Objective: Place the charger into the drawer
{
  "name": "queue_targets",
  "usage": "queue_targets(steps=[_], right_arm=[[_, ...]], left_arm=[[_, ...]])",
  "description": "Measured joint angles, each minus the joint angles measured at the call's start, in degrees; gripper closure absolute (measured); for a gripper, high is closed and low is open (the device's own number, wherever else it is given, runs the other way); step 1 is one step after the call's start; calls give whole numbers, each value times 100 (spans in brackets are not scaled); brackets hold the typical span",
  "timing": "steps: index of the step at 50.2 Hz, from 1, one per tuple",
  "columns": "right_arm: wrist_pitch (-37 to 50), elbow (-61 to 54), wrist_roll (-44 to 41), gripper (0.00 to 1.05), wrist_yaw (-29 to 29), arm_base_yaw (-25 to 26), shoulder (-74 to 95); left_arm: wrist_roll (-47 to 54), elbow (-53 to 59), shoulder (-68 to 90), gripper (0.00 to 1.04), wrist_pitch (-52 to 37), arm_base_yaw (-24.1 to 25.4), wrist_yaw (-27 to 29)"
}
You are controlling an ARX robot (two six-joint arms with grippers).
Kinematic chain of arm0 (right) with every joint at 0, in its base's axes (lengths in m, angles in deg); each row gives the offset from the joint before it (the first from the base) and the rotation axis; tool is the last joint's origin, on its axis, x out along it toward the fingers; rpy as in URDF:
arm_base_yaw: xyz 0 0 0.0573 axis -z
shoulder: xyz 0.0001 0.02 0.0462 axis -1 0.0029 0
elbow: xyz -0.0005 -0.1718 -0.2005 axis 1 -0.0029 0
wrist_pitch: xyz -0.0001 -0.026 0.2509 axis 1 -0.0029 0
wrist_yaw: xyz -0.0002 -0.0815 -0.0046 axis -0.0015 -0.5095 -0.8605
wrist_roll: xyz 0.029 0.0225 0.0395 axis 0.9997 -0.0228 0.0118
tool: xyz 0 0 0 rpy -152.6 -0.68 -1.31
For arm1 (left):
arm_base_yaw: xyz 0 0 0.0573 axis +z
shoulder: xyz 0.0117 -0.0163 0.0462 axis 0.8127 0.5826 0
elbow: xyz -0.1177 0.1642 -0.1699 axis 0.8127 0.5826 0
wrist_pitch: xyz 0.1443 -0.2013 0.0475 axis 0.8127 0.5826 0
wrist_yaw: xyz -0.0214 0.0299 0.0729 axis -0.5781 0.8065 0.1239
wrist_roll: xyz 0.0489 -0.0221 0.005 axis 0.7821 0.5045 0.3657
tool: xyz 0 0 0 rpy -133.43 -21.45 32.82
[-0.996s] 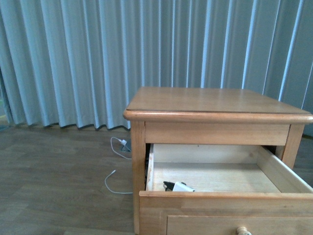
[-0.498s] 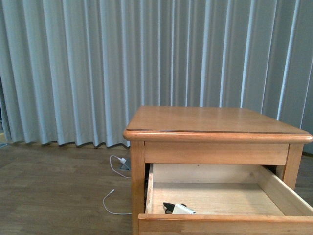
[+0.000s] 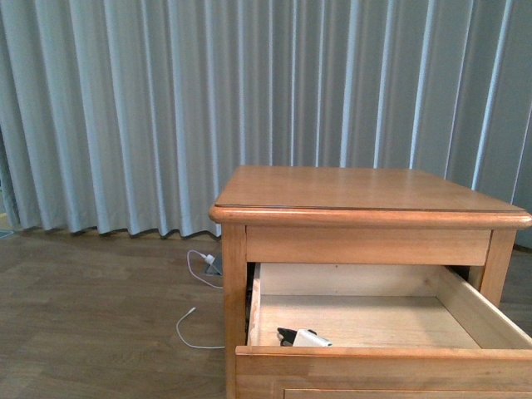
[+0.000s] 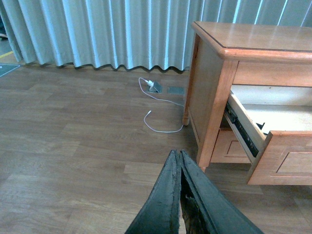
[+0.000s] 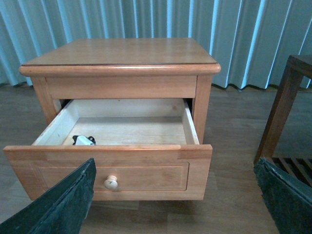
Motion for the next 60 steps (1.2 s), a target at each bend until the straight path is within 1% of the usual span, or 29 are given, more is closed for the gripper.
queue_targets(steps=[25,39,45,49,51,53,60], right_arm=[[0,0,2,8,-4,0,0],[0,0,0,8,-2,0,0],[-2,0,0,8,-22,-4,2],[-280,37,-284,8,-662,-238,74],[-382,37,-350,8,-763,-339,162],[-483,61,-367,8,-745,-413,313],[-535,260,-332,8,-688,-601,1095]], left_arm=[[4,428,-402,101,-70,7,-2],[0,428,-424,100,-74,7,0],[2,431,-424,80,-74,7,0],[2,431,-424,65,-74,7,0],[2,428,-424,58,-74,7,0],[2,431,-424,53,-74,7,0],[2,431,-424,28,-74,7,2]])
